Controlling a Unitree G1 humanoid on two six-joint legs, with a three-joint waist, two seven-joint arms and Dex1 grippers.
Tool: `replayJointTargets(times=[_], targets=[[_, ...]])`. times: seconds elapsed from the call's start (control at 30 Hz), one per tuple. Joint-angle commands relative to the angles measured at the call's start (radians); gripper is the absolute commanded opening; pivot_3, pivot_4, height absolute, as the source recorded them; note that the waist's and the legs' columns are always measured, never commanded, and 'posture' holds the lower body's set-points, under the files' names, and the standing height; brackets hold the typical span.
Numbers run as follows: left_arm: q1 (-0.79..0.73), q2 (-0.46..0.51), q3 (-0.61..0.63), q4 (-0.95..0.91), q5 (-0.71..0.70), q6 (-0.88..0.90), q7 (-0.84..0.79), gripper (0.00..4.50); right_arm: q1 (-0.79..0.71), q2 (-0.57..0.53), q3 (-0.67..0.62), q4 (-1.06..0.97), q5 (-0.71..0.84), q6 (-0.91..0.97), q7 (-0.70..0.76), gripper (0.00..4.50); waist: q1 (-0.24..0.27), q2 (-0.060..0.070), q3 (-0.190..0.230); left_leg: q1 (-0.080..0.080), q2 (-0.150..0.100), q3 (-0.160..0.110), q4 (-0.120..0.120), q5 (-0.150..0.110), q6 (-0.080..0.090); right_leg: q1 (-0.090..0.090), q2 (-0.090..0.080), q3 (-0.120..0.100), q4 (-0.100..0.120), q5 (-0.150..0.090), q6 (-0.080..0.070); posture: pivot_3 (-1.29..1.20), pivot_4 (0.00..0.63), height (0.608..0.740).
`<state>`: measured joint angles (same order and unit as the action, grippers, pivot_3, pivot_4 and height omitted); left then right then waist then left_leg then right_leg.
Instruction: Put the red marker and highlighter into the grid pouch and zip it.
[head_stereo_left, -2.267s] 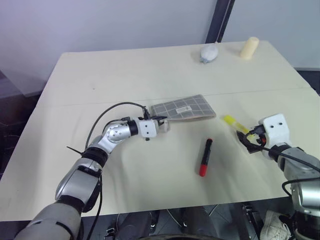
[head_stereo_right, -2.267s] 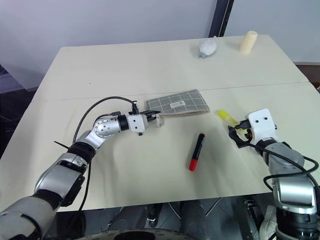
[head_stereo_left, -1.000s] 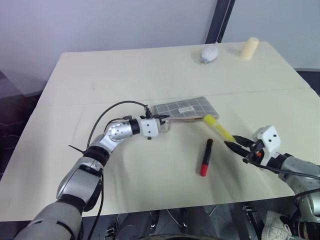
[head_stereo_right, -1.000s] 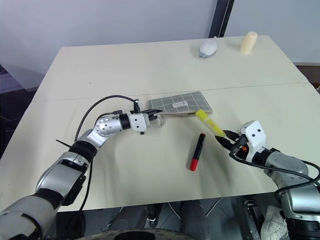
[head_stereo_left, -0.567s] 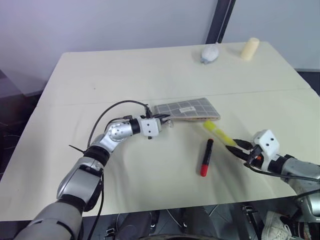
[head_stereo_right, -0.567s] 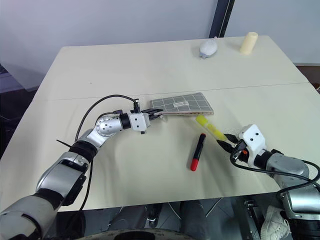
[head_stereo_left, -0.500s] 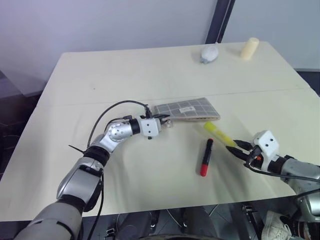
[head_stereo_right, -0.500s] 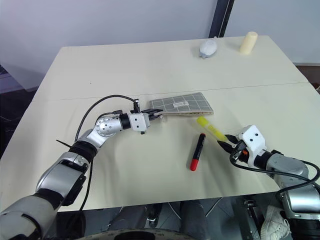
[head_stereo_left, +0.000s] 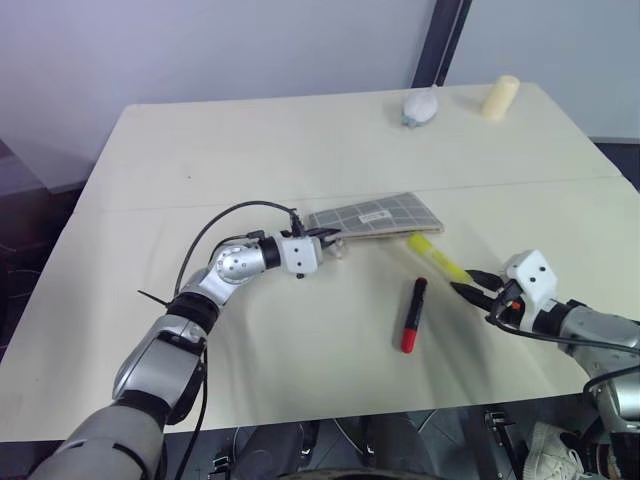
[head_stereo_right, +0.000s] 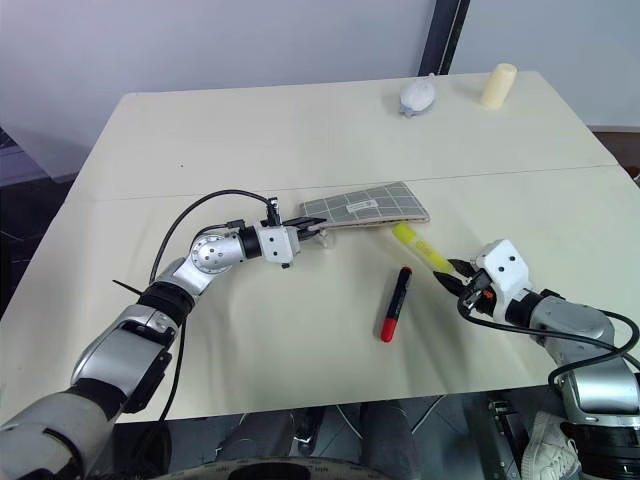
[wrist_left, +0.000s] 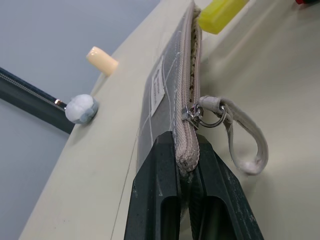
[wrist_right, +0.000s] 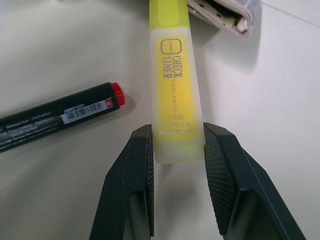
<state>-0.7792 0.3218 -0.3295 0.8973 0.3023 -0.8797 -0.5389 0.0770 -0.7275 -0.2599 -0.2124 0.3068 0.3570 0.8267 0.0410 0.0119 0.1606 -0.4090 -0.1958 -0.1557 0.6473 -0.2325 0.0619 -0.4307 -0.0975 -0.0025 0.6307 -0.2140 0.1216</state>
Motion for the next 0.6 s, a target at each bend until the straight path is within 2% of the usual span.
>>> replayJointTargets(times=[0.03, 0.4, 0.6], targets=[[-0.009, 0.0, 0.008, -0.026, -0.01, -0.012, 0.012, 0.0, 0.001, -0.013, -0.009, -0.045, 0.027, -0.004, 0.018, 0.85, 0.0, 0.0, 0.0, 0.0, 0.0, 0.0, 0.0, 0.0, 0.0, 0.0, 0.0, 0.0, 0.0, 0.0, 0.0, 0.0, 0.15, 0.739], [-0.015, -0.001, 0.008, -0.024, -0.011, -0.018, 0.009, 0.0, -0.039, -0.005, -0.011, -0.035, 0.037, 0.0, 0.004, 0.85, 0.0, 0.0, 0.0, 0.0, 0.0, 0.0, 0.0, 0.0, 0.0, 0.0, 0.0, 0.0, 0.0, 0.0, 0.0, 0.0, 0.15, 0.739], [-0.014, 0.0, 0.002, -0.035, -0.013, -0.044, 0.0, 0.0, -0.063, -0.037, 0.038, 0.01, -0.041, 0.001, -0.018, 0.85, 0.0, 0.0, 0.0, 0.0, 0.0, 0.0, 0.0, 0.0, 0.0, 0.0, 0.0, 0.0, 0.0, 0.0, 0.0, 0.0, 0.15, 0.739]])
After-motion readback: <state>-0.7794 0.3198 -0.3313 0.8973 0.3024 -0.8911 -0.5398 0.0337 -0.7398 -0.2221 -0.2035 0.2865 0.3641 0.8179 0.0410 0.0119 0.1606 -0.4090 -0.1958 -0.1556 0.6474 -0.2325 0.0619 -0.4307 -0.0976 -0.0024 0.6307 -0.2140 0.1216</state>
